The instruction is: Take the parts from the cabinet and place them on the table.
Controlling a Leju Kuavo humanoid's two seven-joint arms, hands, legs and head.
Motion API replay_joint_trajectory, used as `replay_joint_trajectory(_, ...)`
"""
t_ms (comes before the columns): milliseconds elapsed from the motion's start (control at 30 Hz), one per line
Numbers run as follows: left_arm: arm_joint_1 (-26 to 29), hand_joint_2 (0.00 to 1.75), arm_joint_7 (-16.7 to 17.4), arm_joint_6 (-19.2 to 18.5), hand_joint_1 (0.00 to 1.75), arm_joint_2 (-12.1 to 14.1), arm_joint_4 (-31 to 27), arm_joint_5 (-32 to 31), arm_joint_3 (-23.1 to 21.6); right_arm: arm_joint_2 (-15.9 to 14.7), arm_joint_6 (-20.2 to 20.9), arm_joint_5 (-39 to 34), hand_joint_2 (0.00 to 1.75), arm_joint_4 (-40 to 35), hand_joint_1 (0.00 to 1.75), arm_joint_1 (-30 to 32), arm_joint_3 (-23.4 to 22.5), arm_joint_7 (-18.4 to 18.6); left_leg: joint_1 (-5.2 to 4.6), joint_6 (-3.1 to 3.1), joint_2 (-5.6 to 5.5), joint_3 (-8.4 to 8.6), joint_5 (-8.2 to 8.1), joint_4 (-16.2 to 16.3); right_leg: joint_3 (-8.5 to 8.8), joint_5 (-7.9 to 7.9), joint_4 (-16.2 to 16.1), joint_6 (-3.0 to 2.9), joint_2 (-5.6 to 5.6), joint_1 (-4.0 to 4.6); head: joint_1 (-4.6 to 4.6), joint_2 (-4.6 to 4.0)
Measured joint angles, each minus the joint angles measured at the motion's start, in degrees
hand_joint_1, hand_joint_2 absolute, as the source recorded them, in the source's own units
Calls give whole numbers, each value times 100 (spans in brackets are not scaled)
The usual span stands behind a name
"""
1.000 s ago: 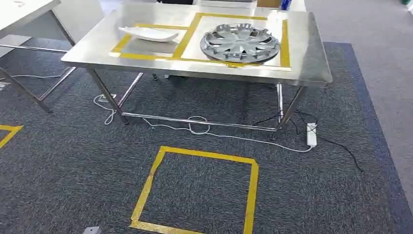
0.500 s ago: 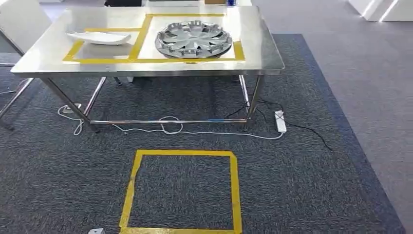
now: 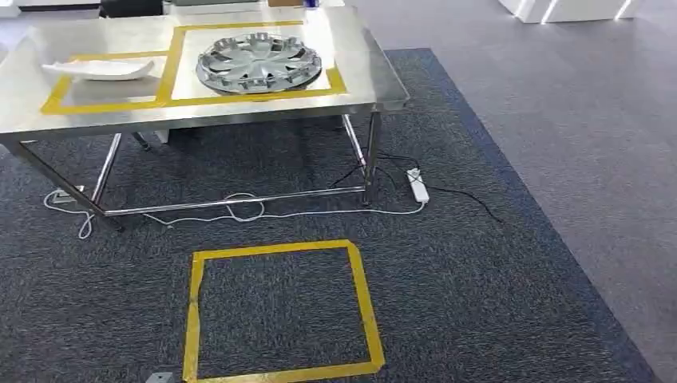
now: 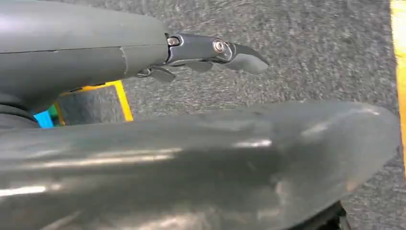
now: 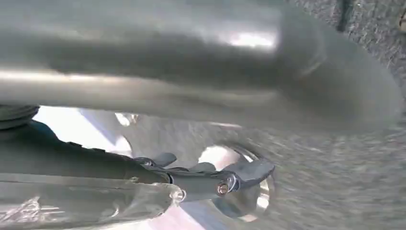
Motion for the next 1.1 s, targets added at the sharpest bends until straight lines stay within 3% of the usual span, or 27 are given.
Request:
replay_joint_trajectory(100,-62,0,24,-96,0,9,0,-15,-24,0,173,7,0,55,0,28,723,86,17,-92,169,13,30,-20,-117,23,42,-112,188,32,-20,0)
replay_joint_trajectory(133,-78,0,26,-142,0,13,0,-17,-30,0,272,7,0,68,0,24,941,121,35,-148,111,-4,-6,-7,-59,65,15,-171,249,-6,-18,0)
replay_joint_trajectory(167,-98,0,37,-157,0,24,0,-31,-35,0,359,9,0,85,0,30,1193,145,49,-191,-241,-62,-154,138,-94,88,12,-204,296,-17,-31,0)
replay_joint_trajectory(200,-92,0,63,-177,0,13,0,-39,-42,0,438,13,0,88,0,20,1413,188,57,-200,-454,-222,-412,509,-128,118,12,-248,353,-18,-46,0)
replay_joint_trajectory(267,-69,0,103,-186,0,17,0,-57,-61,4,521,13,0,103,0,1,1741,195,55,-208,-562,-663,-848,1470,-188,154,15,-273,519,-10,-55,0)
replay_joint_trajectory(300,-58,0,120,-186,0,19,0,-59,-68,7,540,13,0,111,0,6,1885,199,53,-201,-585,-835,-924,1813,-205,169,16,-272,617,-5,-59,0)
replay_joint_trajectory(333,-54,0,120,-186,0,24,0,-61,-74,7,558,13,0,120,0,14,1981,210,52,-190,-596,-870,-839,1841,-210,179,17,-263,706,-5,-59,0)
replay_joint_trajectory(367,-57,0,122,-186,0,28,0,-66,-83,7,580,2,0,131,0,19,2064,217,53,-176,-600,-778,-622,1616,-210,185,19,-254,792,-5,-64,0)
replay_joint_trajectory(400,-63,0,133,-186,0,37,0,-79,-92,9,623,2,0,136,0,11,2149,214,55,-157,-617,-577,-334,1173,-207,195,21,-238,884,-5,-59,0)
replay_joint_trajectory(433,-67,0,138,-181,0,44,0,-87,-107,13,658,2,0,136,0,0,2243,215,60,-136,-714,-323,-56,633,-202,203,21,-225,973,-8,-68,0)
replay_joint_trajectory(467,-70,0,144,-177,0,50,0,-94,-114,18,676,-11,0,136,0,-4,2300,221,83,-123,-1037,-133,88,222,-214,213,22,-205,1032,-16,-73,0)
replay_joint_trajectory(500,-72,0,159,-168,0,50,0,-96,-116,22,655,-116,0,136,0,-27,2335,238,124,-92,-1237,-53,30,-6,-263,201,85,-171,1096,36,-73,0)
replay_joint_trajectory(533,-77,0,173,-146,0,54,0,-90,-116,26,522,-357,0,136,0,-26,2322,245,112,-121,-1164,-73,9,20,-318,222,72,-143,1151,9,-62,0)
replay_joint_trajectory(600,-73,0,153,-105,0,57,0,-9,-116,26,65,-1323,0,136,0,57,2083,85,69,-51,-1063,-86,11,22,-388,262,31,-45,1293,-44,-70,0)
replay_joint_trajectory(633,-67,0,99,-87,0,35,2,48,-109,13,-145,-1933,0,136,0,88,1829,-99,107,2,-969,-81,50,-23,-398,261,51,-19,1295,-37,-73,0)
replay_joint_trajectory(667,-67,0,54,-74,0,48,0,94,-103,4,-280,-2588,0,136,0,106,1466,-350,109,44,-897,-76,59,-35,-442,164,171,-9,929,-16,-53,0)
replay_joint_trajectory(700,-37,0,0,-72,0,52,0,133,-90,4,-299,-3180,0,136,0,101,1099,-604,106,73,-813,-74,51,-35,-590,-67,483,21,667,-19,26,0)
replay_joint_trajectory(733,-5,0,-39,-59,0,61,0,168,-64,2,-293,-3689,0,131,0,76,705,-851,97,78,-719,-73,48,-33,-804,-318,929,54,544,-29,37,0)
replay_joint_trajectory(767,29,0,-65,-52,0,63,0,210,-39,2,-271,-4024,0,127,0,52,381,-1019,87,81,-606,-76,46,-30,-1061,-559,1471,81,489,-43,37,0)
replay_joint_trajectory(800,51,0,-96,-53,0,65,0,234,-4,4,-208,-4430,0,125,0,47,10,-1206,81,80,-514,-79,42,-25,-1223,-676,1827,101,470,-54,32,0)
replay_joint_trajectory(833,57,0,-116,-53,0,63,0,265,22,4,-166,-4724,0,116,0,47,-307,-1342,78,78,-434,-75,39,-25,-1253,-654,1915,115,463,-65,34,0)
replay_joint_trajectory(867,53,0,-131,-53,0,57,0,275,44,4,-120,-4951,0,109,0,52,-633,-1443,78,68,-363,-68,32,-25,-1132,-505,1731,122,452,-71,34,0)
replay_joint_trajectory(933,47,0,-177,-50,0,28,2,332,74,24,40,-5489,0,96,0,39,-1244,-1696,90,29,-229,-34,6,-22,-562,-38,710,114,327,-76,37,0)
replay_joint_trajectory(967,47,0,-192,-48,0,17,0,352,98,37,157,-5757,0,88,0,6,-1545,-1828,71,-4,-166,-1,-12,-13,-253,116,195,123,88,-75,39,0)
replay_joint_trajectory(1000,50,0,-203,-37,0,28,0,380,131,99,285,-6007,0,88,0,-43,-1800,-1937,27,-49,-113,4,-41,-6,-226,82,116,69,-4,-62,52,0)
replay_joint_trajectory(1033,47,0,-210,-31,0,22,0,389,160,111,411,-6258,0,77,0,-76,-2079,-2054,26,-78,-81,21,-41,-6,-220,113,106,3,111,-64,7,0)
replay_joint_trajectory(1100,17,0,-212,-20,0,2,0,402,188,168,549,-6596,0,77,0,-101,-2569,-2190,47,-142,12,49,-16,-34,-317,109,127,-68,207,-27,-9,0)
